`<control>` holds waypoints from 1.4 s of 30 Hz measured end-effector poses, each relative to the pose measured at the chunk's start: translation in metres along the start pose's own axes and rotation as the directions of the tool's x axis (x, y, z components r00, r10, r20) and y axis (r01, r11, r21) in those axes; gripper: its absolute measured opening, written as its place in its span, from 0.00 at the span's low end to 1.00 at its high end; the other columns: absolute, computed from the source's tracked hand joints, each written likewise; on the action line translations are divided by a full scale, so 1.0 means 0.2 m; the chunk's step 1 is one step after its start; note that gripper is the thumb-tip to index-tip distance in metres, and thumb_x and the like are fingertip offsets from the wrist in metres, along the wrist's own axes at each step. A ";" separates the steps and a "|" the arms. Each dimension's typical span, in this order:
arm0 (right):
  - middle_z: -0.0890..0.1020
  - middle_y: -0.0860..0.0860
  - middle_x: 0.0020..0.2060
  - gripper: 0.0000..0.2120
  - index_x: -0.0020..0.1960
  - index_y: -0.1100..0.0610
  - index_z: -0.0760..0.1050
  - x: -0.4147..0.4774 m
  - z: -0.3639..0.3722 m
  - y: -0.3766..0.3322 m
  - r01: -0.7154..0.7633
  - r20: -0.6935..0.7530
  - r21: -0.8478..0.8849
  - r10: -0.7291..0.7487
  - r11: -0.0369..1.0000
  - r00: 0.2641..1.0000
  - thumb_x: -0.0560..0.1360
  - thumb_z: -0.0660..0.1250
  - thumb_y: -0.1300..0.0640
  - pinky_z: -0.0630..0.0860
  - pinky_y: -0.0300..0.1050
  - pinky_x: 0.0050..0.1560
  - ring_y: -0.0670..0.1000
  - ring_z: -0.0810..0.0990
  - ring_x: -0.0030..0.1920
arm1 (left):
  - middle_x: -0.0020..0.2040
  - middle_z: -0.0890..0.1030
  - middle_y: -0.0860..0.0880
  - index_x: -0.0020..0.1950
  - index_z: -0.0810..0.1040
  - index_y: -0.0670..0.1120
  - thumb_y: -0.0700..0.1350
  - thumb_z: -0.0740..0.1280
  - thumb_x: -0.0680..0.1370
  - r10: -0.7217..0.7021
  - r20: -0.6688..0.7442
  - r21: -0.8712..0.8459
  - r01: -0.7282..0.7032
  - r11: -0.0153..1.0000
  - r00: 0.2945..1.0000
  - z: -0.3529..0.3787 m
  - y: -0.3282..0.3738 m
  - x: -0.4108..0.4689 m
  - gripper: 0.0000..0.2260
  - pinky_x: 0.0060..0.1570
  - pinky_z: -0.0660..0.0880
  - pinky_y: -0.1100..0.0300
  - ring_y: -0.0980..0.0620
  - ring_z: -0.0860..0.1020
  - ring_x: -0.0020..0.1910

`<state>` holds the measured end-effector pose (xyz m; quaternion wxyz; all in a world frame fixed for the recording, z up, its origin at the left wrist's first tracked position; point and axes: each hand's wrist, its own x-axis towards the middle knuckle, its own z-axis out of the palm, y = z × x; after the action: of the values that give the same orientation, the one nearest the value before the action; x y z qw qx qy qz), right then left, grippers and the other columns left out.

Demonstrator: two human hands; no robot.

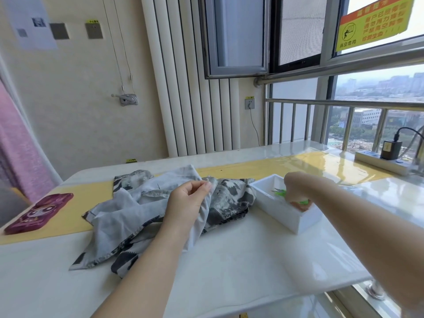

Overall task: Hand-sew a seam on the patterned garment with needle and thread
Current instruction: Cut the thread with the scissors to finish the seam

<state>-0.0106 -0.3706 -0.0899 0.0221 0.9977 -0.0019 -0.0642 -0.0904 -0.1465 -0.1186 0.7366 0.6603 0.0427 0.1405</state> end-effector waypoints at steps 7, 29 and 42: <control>0.74 0.50 0.41 0.14 0.64 0.58 0.68 -0.19 -0.17 -0.12 0.354 -0.136 0.313 -0.327 0.881 0.935 0.80 0.58 0.57 0.66 0.41 0.35 0.47 0.71 0.37 | 0.35 0.78 0.46 0.47 0.77 0.41 0.38 0.70 0.71 -0.242 0.212 -0.483 0.317 0.817 0.947 -0.06 0.04 -0.03 0.07 0.26 0.73 0.72 0.58 0.76 0.26; 0.82 0.50 0.40 0.19 0.47 0.52 0.79 -0.46 -0.16 -0.34 0.588 -0.355 0.011 -0.546 0.809 0.758 0.73 0.62 0.38 0.76 0.44 0.38 0.52 0.80 0.40 | 0.34 0.77 0.44 0.40 0.77 0.42 0.37 0.67 0.76 -0.298 0.188 -0.380 0.349 0.856 0.936 -0.07 0.03 -0.11 0.05 0.26 0.75 0.66 0.52 0.77 0.27; 0.82 0.53 0.36 0.20 0.45 0.58 0.81 -0.40 -0.19 -0.39 0.587 -0.287 0.025 -0.556 0.809 0.780 0.73 0.64 0.41 0.69 0.42 0.33 0.50 0.74 0.33 | 0.36 0.77 0.43 0.41 0.77 0.40 0.37 0.68 0.76 -0.305 0.210 -0.368 0.364 0.856 0.929 -0.06 0.02 -0.10 0.04 0.26 0.75 0.66 0.52 0.76 0.30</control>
<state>-0.0847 -0.2913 -0.0450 -0.0550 0.9499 0.3004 0.0666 -0.1141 -0.1401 -0.1178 0.8700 0.4863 0.0743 -0.0322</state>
